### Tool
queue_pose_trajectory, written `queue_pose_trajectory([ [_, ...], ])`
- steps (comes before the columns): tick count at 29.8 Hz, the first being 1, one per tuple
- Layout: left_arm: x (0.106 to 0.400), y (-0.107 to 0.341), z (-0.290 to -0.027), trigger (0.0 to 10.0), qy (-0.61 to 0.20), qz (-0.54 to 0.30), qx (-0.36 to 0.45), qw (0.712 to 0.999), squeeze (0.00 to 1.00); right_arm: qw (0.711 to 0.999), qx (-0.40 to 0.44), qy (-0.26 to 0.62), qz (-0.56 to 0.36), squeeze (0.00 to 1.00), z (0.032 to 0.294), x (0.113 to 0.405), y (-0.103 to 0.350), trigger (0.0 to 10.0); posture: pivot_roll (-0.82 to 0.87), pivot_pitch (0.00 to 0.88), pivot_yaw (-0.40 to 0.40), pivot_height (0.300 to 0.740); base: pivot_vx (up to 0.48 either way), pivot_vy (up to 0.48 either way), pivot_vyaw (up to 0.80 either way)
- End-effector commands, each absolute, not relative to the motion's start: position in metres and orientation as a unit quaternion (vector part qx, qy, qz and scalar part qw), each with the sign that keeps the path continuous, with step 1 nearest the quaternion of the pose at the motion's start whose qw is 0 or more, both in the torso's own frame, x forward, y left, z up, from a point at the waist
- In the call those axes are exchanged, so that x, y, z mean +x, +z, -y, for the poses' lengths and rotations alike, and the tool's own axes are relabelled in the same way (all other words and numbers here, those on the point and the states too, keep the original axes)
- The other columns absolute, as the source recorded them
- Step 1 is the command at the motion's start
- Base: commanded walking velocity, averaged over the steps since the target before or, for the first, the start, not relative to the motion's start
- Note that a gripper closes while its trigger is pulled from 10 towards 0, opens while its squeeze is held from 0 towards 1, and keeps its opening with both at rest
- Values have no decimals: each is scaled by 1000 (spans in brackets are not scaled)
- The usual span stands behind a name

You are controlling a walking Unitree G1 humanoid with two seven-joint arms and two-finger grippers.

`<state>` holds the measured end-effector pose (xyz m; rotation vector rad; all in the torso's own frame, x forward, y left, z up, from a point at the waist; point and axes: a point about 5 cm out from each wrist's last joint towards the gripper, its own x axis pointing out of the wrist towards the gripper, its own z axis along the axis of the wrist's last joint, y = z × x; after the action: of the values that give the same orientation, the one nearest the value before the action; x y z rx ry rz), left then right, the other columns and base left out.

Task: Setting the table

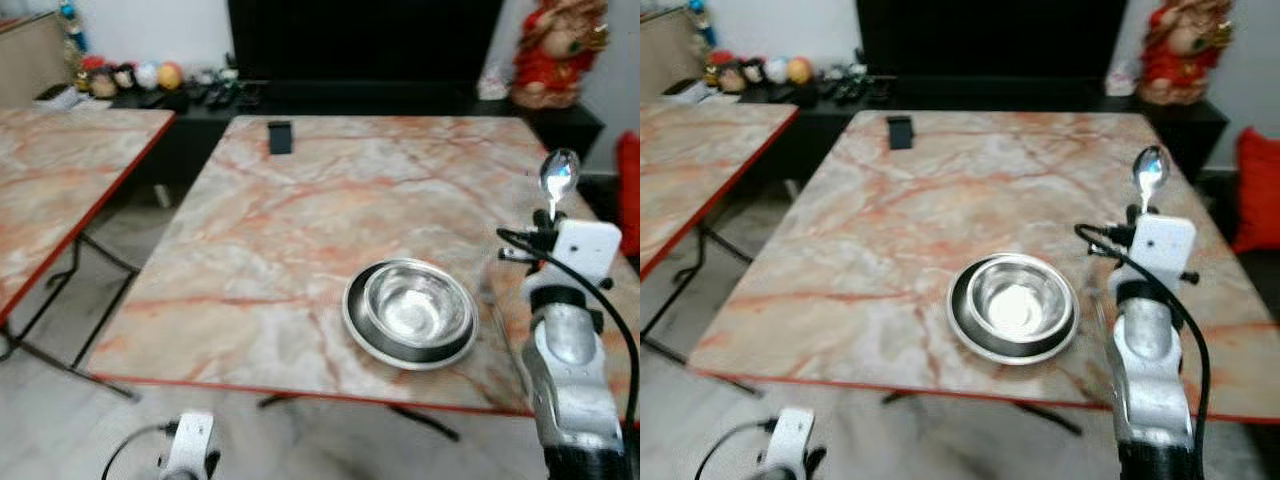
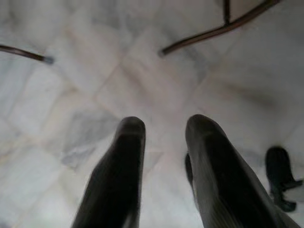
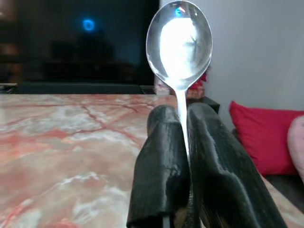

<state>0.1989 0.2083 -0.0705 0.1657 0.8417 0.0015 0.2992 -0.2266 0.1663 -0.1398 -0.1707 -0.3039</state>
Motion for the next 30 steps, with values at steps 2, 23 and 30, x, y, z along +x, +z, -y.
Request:
queue_pose_trajectory([
  [2, 194, -73, -211, 10000, 0, -420, 84, 904, 0, 983, -72, -144, 92, 0, 225, 299, 172, 10000, -51, 0, 11, 740, 0, -259, 0],
  [23, 196, -72, -210, 10000, 2, -417, 81, 905, 0, 988, -73, -128, -43, 0, 234, 298, 153, 10000, -60, 0, 13, 740, 0, -86, 0],
  [30, 195, -72, -216, 10000, 8, -421, 80, 904, 0, 985, 0, -108, -138, 0, 220, 303, 138, 10000, -57, 0, 14, 740, 0, 0, 0],
])
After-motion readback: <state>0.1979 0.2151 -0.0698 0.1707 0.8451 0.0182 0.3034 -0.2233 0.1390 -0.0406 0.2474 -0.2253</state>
